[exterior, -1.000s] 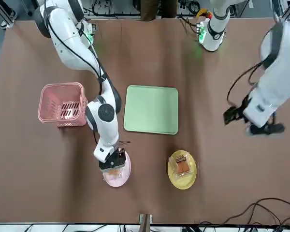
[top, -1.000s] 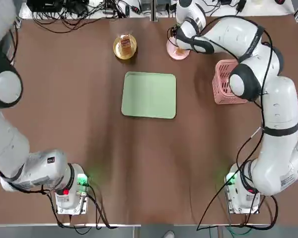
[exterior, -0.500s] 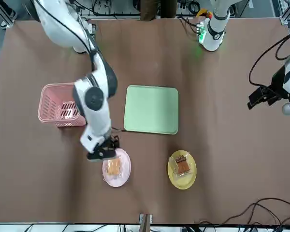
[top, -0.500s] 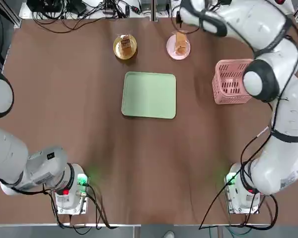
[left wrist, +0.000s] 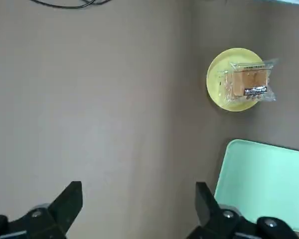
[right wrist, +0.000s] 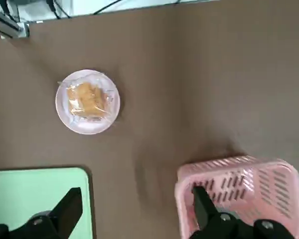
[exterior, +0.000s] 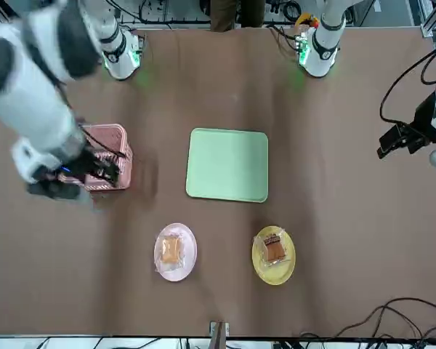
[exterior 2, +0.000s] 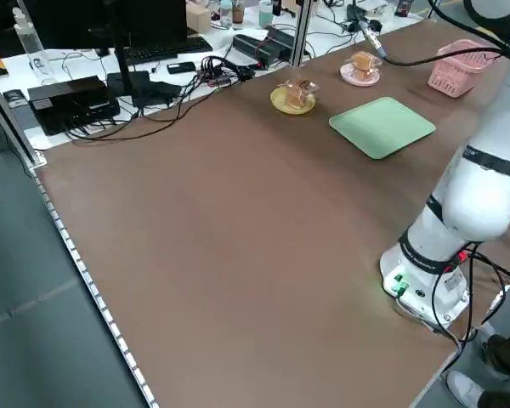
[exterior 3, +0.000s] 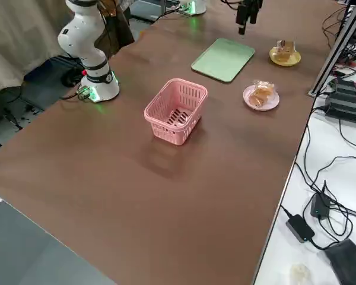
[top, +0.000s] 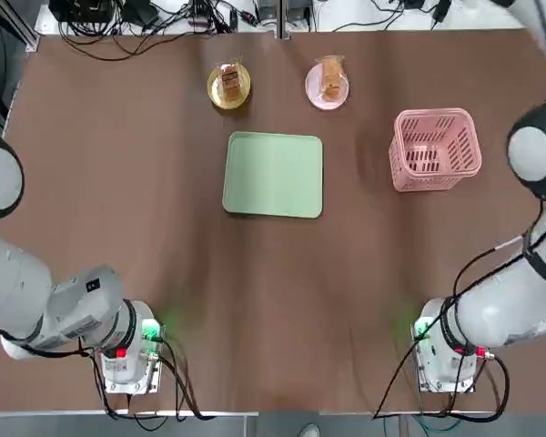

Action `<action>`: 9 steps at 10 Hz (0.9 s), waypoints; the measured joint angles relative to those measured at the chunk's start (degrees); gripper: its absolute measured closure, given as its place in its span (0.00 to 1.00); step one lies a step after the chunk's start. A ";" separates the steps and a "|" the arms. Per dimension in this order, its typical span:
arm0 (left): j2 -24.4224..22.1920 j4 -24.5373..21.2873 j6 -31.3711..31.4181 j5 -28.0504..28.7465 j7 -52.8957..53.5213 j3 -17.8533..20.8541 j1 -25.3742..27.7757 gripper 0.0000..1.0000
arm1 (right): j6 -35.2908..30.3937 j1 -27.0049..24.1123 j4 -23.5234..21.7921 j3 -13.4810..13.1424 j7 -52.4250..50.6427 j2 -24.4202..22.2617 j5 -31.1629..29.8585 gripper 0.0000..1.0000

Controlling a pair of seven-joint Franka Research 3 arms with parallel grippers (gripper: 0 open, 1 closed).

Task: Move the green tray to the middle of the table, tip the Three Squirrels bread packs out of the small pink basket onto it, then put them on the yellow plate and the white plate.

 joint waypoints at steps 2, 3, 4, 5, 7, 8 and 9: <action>-0.86 -0.08 -0.93 -0.11 1.50 10.76 -10.40 0.00 | -5.82 -6.79 -2.92 0.07 -6.87 -7.06 2.99 0.01; -1.03 -0.11 -1.15 -0.16 1.57 18.60 -18.35 0.00 | -9.13 -8.91 -4.21 0.07 -9.55 -10.04 3.28 0.01; -1.07 -0.09 -1.23 -0.17 1.57 21.53 -21.45 0.00 | -11.43 -10.21 -5.30 0.06 -12.03 -12.29 3.32 0.01; -1.08 0.07 -1.22 -0.19 1.57 21.99 -21.72 0.00 | -12.27 -10.83 -6.51 -0.03 -13.81 -13.70 3.32 0.02; -1.08 0.31 -1.22 -0.20 1.67 22.30 -21.71 0.00 | -12.20 -10.84 -9.29 -0.71 -14.93 -14.77 3.32 0.02; -1.05 0.31 -1.22 -0.20 1.67 22.30 -21.71 0.00 | -11.63 -10.83 -9.98 -0.97 -15.04 -14.87 3.32 0.02; -0.96 0.31 -1.22 -0.20 1.67 22.31 -21.71 0.00 | -10.78 -10.83 -10.63 -1.17 -15.06 -14.92 3.32 0.02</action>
